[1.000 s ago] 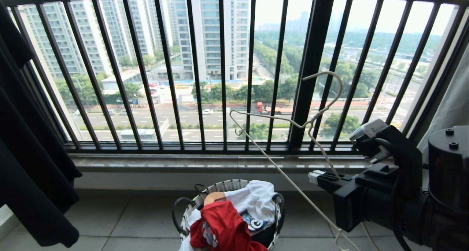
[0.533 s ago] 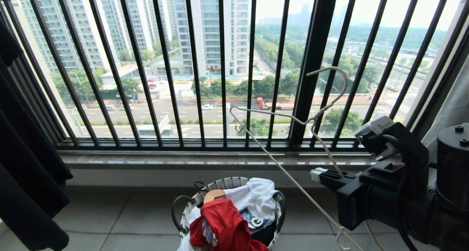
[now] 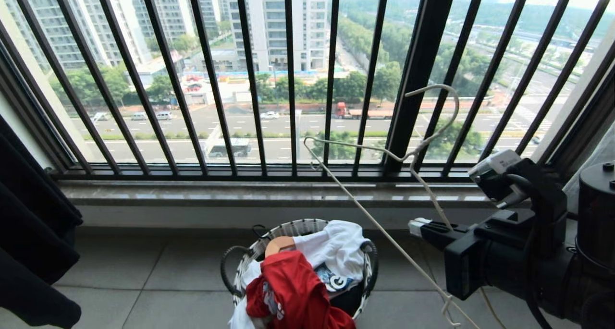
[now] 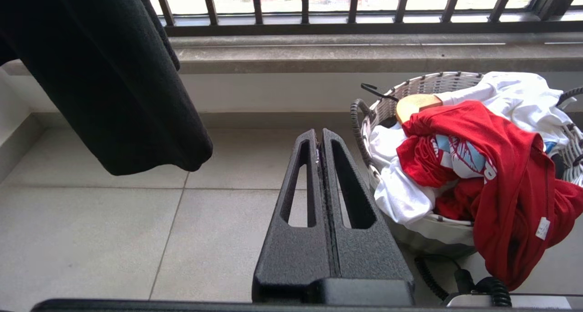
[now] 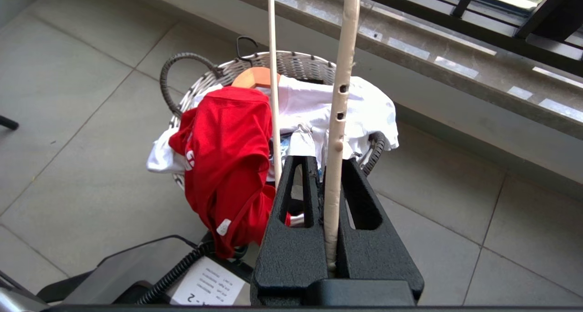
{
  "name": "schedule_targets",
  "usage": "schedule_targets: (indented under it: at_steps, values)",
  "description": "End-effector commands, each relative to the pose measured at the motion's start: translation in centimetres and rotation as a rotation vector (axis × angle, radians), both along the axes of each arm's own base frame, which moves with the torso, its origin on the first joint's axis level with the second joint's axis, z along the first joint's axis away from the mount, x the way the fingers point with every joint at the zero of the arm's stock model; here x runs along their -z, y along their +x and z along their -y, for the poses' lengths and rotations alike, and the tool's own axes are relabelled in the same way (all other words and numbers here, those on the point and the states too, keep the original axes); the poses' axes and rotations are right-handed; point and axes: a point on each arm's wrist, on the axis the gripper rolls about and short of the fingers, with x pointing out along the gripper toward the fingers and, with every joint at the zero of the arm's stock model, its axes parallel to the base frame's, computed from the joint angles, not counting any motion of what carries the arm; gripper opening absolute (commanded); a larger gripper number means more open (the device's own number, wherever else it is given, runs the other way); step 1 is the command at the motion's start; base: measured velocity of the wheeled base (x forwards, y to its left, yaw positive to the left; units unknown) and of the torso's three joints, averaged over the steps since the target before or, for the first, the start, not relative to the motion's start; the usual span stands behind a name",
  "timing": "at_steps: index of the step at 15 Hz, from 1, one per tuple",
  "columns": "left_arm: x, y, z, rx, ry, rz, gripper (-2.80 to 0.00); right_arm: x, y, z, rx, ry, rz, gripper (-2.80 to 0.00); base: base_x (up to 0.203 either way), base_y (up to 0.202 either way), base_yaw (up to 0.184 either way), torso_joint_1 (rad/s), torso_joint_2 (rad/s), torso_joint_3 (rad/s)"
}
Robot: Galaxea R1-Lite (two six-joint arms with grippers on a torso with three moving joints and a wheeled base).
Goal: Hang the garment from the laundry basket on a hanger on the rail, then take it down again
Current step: Pick up clothes from the basket
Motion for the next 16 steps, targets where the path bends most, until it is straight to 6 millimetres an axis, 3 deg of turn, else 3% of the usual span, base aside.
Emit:
schedule_targets:
  at_steps: [1,16]
  values:
    - [0.01,0.00,0.00,-0.001,0.001,-0.001,-2.80,-0.10,-0.07,0.05,-0.001,0.000,0.007,-2.80,0.000,0.000,0.000,0.006,0.01,-0.198]
    - [0.01,0.01,0.00,-0.001,0.000,-0.001,-2.80,-0.14,-0.18,0.16,-0.009,-0.014,0.018,-2.80,0.000,0.000,0.000,0.004,0.00,-0.198]
